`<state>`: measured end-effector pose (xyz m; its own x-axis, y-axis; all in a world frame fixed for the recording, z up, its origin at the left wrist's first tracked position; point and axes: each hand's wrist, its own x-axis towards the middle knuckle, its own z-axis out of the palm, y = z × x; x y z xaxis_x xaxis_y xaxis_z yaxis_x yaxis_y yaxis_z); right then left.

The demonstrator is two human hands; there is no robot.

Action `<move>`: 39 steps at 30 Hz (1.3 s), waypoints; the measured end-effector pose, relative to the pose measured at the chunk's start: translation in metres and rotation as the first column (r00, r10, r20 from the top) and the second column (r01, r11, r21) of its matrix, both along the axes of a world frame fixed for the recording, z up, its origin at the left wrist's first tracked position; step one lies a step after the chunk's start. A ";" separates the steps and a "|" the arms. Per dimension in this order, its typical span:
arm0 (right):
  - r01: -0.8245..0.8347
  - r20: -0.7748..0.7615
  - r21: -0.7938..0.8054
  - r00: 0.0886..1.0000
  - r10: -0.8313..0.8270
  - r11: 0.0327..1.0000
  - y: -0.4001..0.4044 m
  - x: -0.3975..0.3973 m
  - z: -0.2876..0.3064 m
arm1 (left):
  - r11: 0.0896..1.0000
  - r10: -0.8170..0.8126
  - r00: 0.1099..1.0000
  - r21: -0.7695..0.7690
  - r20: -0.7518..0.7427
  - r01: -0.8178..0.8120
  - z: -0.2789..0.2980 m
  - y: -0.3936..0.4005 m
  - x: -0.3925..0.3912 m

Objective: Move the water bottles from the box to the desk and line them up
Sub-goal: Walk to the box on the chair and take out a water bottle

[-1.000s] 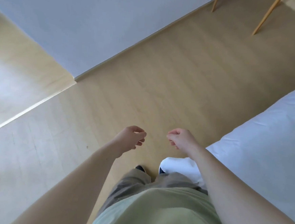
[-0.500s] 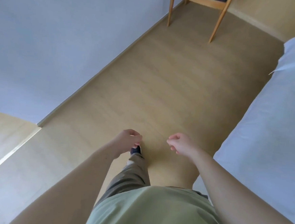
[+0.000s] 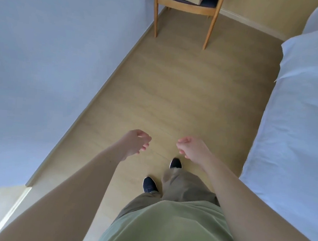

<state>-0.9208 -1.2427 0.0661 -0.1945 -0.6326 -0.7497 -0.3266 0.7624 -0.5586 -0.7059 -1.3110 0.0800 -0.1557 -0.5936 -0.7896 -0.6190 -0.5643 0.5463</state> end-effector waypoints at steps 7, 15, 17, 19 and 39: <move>0.022 0.037 -0.012 0.999 -0.022 1.000 -0.100 -0.033 -0.012 | 0.996 -0.092 0.995 -0.019 0.023 0.092 -0.005 -0.094 -0.037; -0.023 0.058 0.015 0.998 0.022 1.000 -0.235 -0.099 -0.016 | 0.994 -0.104 0.993 -0.019 0.053 0.105 -0.004 -0.224 -0.106; -0.021 0.051 0.029 0.999 0.020 0.999 -0.263 -0.118 -0.016 | 0.992 -0.118 0.993 -0.042 0.032 0.119 0.003 -0.253 -0.125; -0.031 0.060 0.025 0.998 0.030 0.999 -0.287 -0.134 -0.014 | 0.992 -0.120 0.992 -0.046 0.024 0.121 0.011 -0.278 -0.140; 0.099 0.002 0.011 0.995 -0.099 0.995 -0.534 -0.236 -0.003 | 0.977 -0.211 0.977 0.005 -0.031 0.211 0.005 -0.547 -0.250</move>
